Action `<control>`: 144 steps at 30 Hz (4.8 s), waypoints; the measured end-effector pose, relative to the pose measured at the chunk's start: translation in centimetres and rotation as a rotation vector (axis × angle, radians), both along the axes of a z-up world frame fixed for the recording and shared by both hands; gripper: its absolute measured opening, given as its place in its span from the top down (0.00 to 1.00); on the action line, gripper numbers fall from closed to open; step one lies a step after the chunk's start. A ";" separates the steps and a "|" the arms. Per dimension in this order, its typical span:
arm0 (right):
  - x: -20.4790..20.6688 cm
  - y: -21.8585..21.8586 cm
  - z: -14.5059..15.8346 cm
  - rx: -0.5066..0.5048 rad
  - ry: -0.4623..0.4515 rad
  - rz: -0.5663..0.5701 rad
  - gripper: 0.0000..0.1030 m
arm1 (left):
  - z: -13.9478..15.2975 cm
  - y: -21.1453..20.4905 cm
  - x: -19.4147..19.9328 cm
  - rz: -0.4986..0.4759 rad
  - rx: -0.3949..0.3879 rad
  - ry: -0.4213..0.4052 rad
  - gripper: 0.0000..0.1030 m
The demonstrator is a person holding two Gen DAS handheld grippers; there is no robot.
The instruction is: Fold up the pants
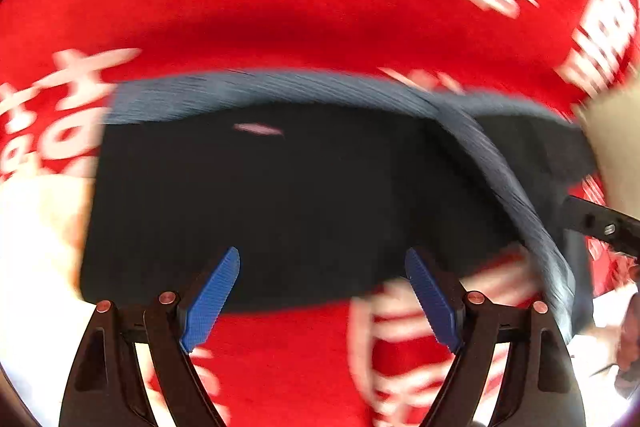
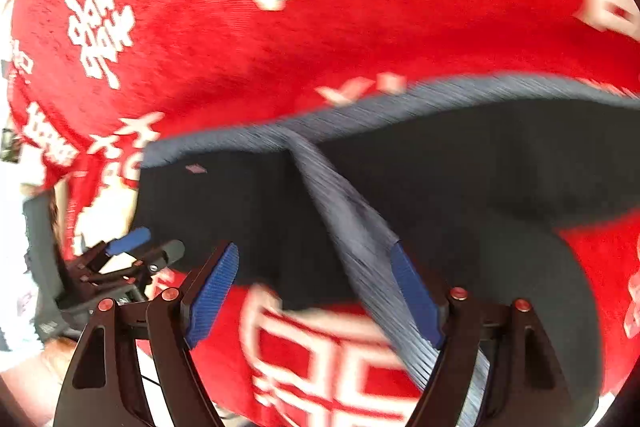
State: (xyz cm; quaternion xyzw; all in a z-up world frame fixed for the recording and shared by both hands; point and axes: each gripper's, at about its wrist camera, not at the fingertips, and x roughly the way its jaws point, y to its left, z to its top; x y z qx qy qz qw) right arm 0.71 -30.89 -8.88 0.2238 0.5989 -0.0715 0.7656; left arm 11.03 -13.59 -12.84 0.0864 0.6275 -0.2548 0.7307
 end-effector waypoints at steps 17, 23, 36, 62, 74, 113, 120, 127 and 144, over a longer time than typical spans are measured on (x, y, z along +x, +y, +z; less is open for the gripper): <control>-33.8 -12.7 -1.8 0.082 0.138 -0.354 0.21 | -2.3 -19.3 -16.1 -0.188 -0.005 0.159 0.17; -38.2 -15.0 -5.3 0.200 0.164 -0.305 0.21 | -2.9 -19.7 -17.8 -0.116 0.060 0.132 0.17; -38.3 -15.6 -6.3 0.411 0.027 -0.399 0.87 | -3.2 -22.4 -19.1 -0.170 0.015 0.153 0.84; -11.0 -38.7 4.4 0.239 -0.129 -0.152 0.88 | 2.6 -35.4 -4.1 -0.066 -0.091 -0.034 0.84; -5.6 -43.7 -0.5 0.159 0.017 -0.155 0.30 | 0.5 -32.6 -1.4 0.114 0.106 -0.106 0.26; -2.7 -30.0 -2.6 -0.162 0.130 0.126 0.57 | -8.9 -25.3 7.3 0.187 0.292 -0.166 0.23; -2.7 -26.6 -0.1 -0.181 0.101 0.042 0.54 | -6.7 -20.4 8.8 0.194 0.252 -0.179 0.23; -2.9 -17.8 2.0 -0.015 -0.008 0.071 0.45 | -5.2 -9.7 8.4 0.225 0.325 -0.222 0.23; -3.3 -1.3 -5.0 0.288 0.016 0.130 0.45 | -8.1 0.7 11.0 0.275 0.364 -0.236 0.09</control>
